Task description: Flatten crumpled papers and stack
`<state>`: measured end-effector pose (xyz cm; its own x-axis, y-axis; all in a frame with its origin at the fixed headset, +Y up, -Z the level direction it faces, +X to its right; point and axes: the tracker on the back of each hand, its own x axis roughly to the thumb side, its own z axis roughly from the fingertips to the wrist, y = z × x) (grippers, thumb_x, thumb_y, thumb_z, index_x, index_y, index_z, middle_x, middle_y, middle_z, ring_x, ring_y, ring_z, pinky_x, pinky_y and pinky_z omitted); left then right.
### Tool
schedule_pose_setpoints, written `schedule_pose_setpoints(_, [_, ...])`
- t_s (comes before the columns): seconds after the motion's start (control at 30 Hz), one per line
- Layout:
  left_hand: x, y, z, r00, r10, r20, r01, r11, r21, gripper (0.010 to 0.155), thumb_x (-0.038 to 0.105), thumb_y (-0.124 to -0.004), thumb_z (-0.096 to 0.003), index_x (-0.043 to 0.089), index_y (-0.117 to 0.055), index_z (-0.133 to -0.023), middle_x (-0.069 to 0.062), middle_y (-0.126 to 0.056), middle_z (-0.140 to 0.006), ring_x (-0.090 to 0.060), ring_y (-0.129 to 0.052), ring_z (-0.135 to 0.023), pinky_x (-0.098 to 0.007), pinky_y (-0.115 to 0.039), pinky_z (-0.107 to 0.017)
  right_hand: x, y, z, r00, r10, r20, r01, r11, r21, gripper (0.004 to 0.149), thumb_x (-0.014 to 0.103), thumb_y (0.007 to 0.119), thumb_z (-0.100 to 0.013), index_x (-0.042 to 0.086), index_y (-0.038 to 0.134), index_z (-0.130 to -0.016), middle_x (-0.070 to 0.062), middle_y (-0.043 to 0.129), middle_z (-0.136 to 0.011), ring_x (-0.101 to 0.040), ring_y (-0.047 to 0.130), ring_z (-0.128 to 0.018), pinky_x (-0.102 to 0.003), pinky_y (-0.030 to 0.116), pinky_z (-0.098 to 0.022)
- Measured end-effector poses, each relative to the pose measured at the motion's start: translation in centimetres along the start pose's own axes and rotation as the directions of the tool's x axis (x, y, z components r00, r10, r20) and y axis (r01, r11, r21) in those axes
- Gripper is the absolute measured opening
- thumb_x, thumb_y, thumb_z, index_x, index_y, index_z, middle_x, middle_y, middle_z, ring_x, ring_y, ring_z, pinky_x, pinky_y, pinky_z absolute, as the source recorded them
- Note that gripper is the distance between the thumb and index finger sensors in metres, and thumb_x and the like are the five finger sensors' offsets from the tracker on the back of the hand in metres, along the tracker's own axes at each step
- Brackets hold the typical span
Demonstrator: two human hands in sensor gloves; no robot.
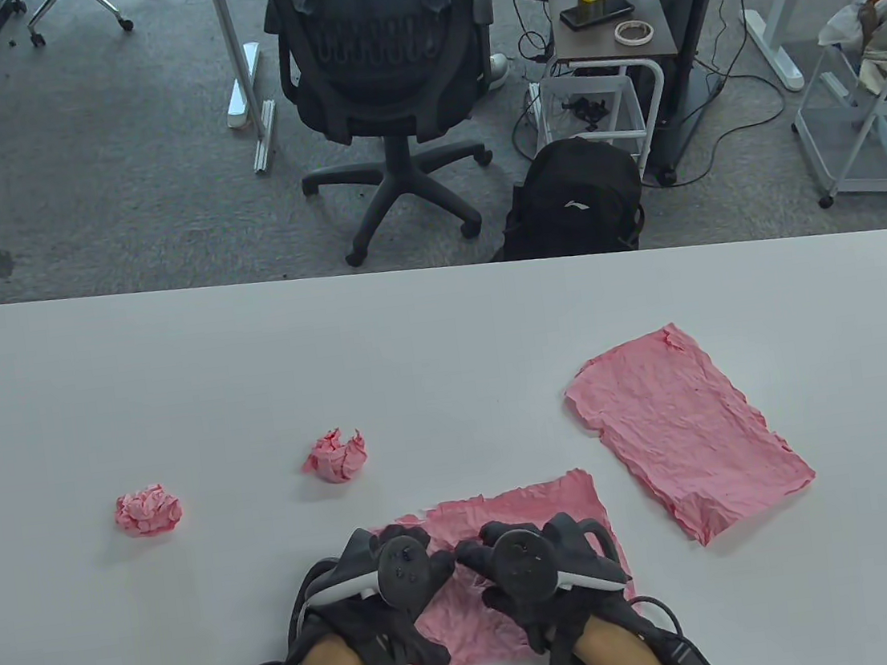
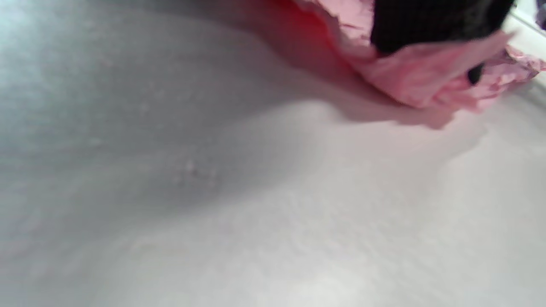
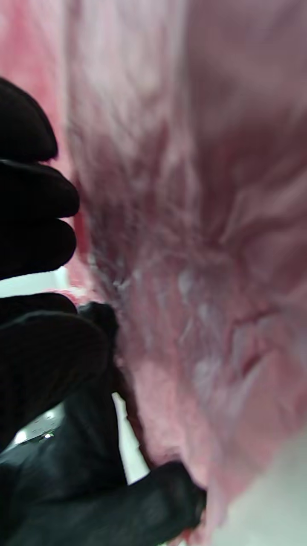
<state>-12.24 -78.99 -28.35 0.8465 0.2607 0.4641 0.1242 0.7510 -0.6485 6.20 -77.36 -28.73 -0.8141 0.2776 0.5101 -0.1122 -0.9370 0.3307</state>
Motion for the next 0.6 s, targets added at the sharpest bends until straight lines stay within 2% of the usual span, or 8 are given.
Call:
schedule_pose_setpoints(0.07, [-0.1, 0.1, 0.0, 1.000, -0.005, -0.012, 0.005, 1.000, -0.001, 0.110, 0.068, -0.084, -0.0385, 0.031, -0.014, -0.114, -0.008, 0.006, -0.112, -0.038, 0.008, -0.107, -0.064, -0.010, -0.076, -0.7, 0.2, -0.8, 0.999, -0.002, -0.041, 0.003, 1.000, 0.025, 0.062, 0.038, 0.077, -0.051, 0.028, 0.052, -0.106, -0.016, 0.044, -0.115, -0.048, 0.040, -0.101, -0.065, 0.046, -0.065])
schedule_pose_setpoints(0.1, [-0.1, 0.0, 0.0, 1.000, -0.004, -0.011, 0.004, 1.000, -0.002, 0.109, 0.068, -0.085, -0.0385, 0.034, -0.014, -0.114, -0.008, 0.006, -0.112, -0.038, 0.009, -0.107, -0.064, -0.010, -0.076, -1.7, 0.5, -1.1, 0.992, -0.004, -0.129, 0.008, 1.000, 0.030, 0.061, 0.038, 0.078, -0.050, 0.026, 0.055, -0.106, -0.016, 0.043, -0.115, -0.048, 0.036, -0.101, -0.066, 0.044, -0.066])
schedule_pose_setpoints(0.13, [-0.1, 0.0, 0.1, 1.000, -0.001, -0.018, 0.001, 1.000, -0.002, 0.109, 0.068, -0.085, -0.0385, 0.034, -0.014, -0.114, -0.007, 0.006, -0.112, -0.037, 0.009, -0.107, -0.064, -0.010, -0.076, -2.7, 0.6, -1.1, 0.980, -0.006, -0.199, 0.023, 0.997, 0.079, 0.063, 0.042, 0.076, -0.049, 0.033, 0.049, -0.106, -0.010, 0.035, -0.116, -0.046, 0.033, -0.102, -0.066, 0.042, -0.066])
schedule_pose_setpoints(0.17, [0.0, 0.0, 0.1, 1.000, -0.002, -0.021, 0.002, 1.000, -0.003, 0.109, 0.068, -0.085, -0.0384, 0.035, -0.013, -0.114, -0.007, 0.006, -0.112, -0.037, 0.009, -0.107, -0.064, -0.010, -0.076, -3.6, 0.5, -1.1, 0.974, -0.090, -0.208, 0.121, 0.983, 0.141, 0.064, 0.041, 0.074, -0.052, 0.033, 0.042, -0.107, -0.007, 0.026, -0.117, -0.041, 0.025, -0.103, -0.061, 0.035, -0.068])
schedule_pose_setpoints(0.2, [0.0, 0.1, 0.1, 1.000, -0.003, -0.025, 0.003, 1.000, -0.002, 0.109, 0.068, -0.085, -0.0382, 0.035, -0.014, -0.114, -0.007, 0.006, -0.112, -0.037, 0.008, -0.108, -0.064, -0.010, -0.076, -4.2, 0.4, -1.0, 0.960, -0.132, -0.248, 0.165, 0.979, 0.120, 0.064, 0.039, 0.075, -0.052, 0.033, 0.043, -0.107, -0.006, 0.025, -0.116, -0.039, 0.023, -0.103, -0.060, 0.033, -0.069])
schedule_pose_setpoints(0.23, [0.0, 0.0, 0.1, 1.000, -0.001, -0.028, 0.001, 1.000, -0.002, 0.108, 0.068, -0.085, -0.0383, 0.035, -0.014, -0.114, -0.007, 0.006, -0.112, -0.037, 0.008, -0.108, -0.064, -0.010, -0.076, -5.4, -0.1, -0.7, 0.935, -0.147, -0.323, 0.170, 0.984, 0.045, 0.063, 0.036, 0.076, -0.051, 0.032, 0.047, -0.106, -0.006, 0.028, -0.116, -0.039, 0.026, -0.103, -0.060, 0.034, -0.069])
schedule_pose_setpoints(0.4, [0.0, -0.2, 0.5, 0.998, 0.022, -0.051, -0.023, 1.000, -0.006, 0.107, 0.067, -0.085, -0.0390, 0.037, -0.014, -0.114, -0.006, 0.006, -0.112, -0.035, 0.008, -0.108, -0.064, -0.010, -0.076, -9.5, -0.4, 1.0, 0.852, -0.226, -0.471, 0.241, 0.970, -0.029, 0.064, 0.038, 0.075, -0.051, 0.029, 0.044, -0.107, -0.009, 0.025, -0.115, -0.039, 0.024, -0.102, -0.061, 0.032, -0.068])
schedule_pose_setpoints(0.6, [-0.1, -0.2, 0.5, 0.998, 0.013, -0.054, -0.013, 1.000, -0.001, 0.107, 0.067, -0.085, -0.0388, 0.037, -0.016, -0.114, -0.006, 0.004, -0.113, -0.035, 0.006, -0.109, -0.064, -0.012, -0.077, -10.5, -0.6, 1.5, 0.832, -0.208, -0.514, 0.209, 0.976, -0.057, 0.066, 0.041, 0.075, -0.051, 0.026, 0.042, -0.107, -0.012, 0.026, -0.115, -0.042, 0.025, -0.101, -0.064, 0.034, -0.067])
